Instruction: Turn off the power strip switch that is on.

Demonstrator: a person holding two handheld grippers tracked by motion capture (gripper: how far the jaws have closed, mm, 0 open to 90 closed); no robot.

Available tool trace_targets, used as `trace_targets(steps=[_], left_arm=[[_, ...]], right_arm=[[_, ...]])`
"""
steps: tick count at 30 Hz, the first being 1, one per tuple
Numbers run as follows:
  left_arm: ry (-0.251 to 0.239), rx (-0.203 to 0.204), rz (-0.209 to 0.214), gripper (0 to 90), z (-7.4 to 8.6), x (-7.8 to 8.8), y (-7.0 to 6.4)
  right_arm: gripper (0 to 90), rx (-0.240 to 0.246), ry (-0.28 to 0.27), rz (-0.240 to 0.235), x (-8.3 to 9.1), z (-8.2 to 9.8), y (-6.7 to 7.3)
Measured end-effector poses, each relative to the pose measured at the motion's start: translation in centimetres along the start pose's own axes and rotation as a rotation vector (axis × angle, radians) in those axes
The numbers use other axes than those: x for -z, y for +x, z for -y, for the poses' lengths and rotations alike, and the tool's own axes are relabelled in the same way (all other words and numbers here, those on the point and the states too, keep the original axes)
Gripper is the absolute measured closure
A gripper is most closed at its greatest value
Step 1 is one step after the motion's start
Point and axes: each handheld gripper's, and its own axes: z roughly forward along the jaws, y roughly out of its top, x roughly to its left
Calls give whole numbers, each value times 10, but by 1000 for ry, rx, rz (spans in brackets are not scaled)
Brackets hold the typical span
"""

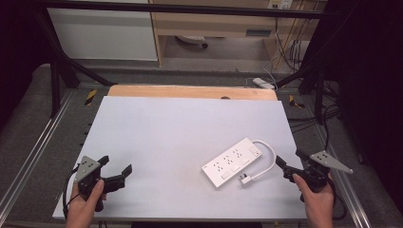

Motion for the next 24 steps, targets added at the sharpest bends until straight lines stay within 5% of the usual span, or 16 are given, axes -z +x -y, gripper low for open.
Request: trace_targets(steps=[6,24], left_arm=[[-3,4,1,50,-1,1,2],[-4,-20,11,50,-2,1,0]], right_arm=[[190,-14,-37,-8,0,-6,4],[379,57,-68,-67,-6,-26,28]])
